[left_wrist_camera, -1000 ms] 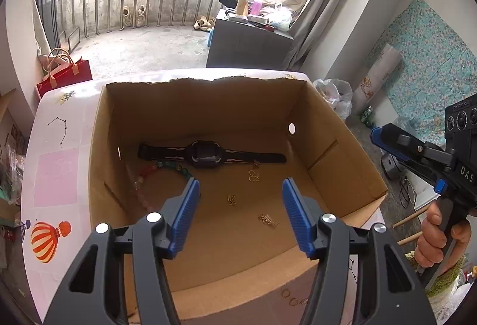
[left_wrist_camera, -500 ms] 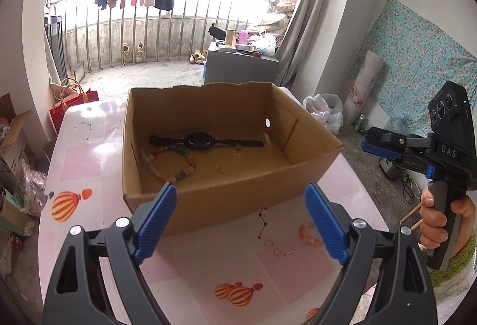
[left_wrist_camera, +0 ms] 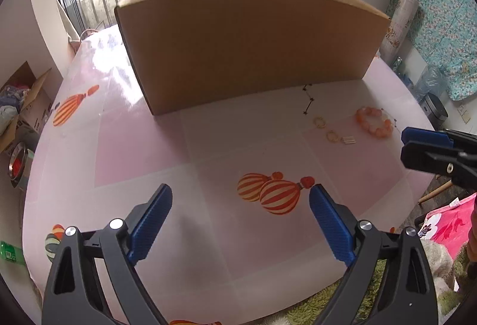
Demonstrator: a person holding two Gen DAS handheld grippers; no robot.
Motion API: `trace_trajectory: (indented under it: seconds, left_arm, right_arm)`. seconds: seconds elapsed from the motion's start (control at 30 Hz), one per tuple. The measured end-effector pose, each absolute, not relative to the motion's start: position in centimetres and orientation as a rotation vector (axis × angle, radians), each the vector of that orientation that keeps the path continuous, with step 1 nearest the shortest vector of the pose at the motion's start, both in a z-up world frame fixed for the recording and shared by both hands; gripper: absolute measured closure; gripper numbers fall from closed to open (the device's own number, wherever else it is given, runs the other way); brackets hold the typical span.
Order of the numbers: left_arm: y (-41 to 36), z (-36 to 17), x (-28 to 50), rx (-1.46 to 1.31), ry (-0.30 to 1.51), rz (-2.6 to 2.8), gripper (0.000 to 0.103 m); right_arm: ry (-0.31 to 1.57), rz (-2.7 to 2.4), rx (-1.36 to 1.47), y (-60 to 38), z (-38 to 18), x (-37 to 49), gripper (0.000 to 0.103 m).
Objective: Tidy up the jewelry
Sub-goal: 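Move the right tool back to the gold ring beside the box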
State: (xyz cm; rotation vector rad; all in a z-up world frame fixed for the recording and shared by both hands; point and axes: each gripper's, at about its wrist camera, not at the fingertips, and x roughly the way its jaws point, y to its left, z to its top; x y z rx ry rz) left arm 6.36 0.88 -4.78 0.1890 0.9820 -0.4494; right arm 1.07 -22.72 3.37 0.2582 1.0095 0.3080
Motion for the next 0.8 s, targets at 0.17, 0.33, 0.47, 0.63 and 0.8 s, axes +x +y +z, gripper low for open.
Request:
trace_trajectory:
  seconds: [0.17, 0.33, 0.47, 0.63, 0.8]
  left_arm:
    - [1.2, -5.7, 7.2, 0.205, 0.988, -0.409, 0.009]
    - [1.3, -6.1, 7.4, 0.210, 0.970, -0.395, 0.006]
    - [1.6, -6.4, 7.4, 0.209, 0.957, -0.394, 0.006]
    - [2.0, -6.5, 7.3, 0.209, 0.946, -0.394, 0.006]
    - [2.4, -6.5, 7.3, 0.208, 0.941, -0.395, 0.006]
  right_arm:
    - [1.006, 0.309, 0.152, -20.9, 2.5, 2.7, 0.058]
    - [0.995, 0.308, 0.062, -19.8, 2.1, 4.3, 0.064]
    - [0.998, 0.311, 0.015, -19.2, 1.7, 5.2, 0.069]
    - [1.016, 0.314, -0.017, -18.5, 0.7, 5.8, 0.076]
    - [1.028, 0.313, -0.047, -18.0, 0.2, 6.3, 0.083]
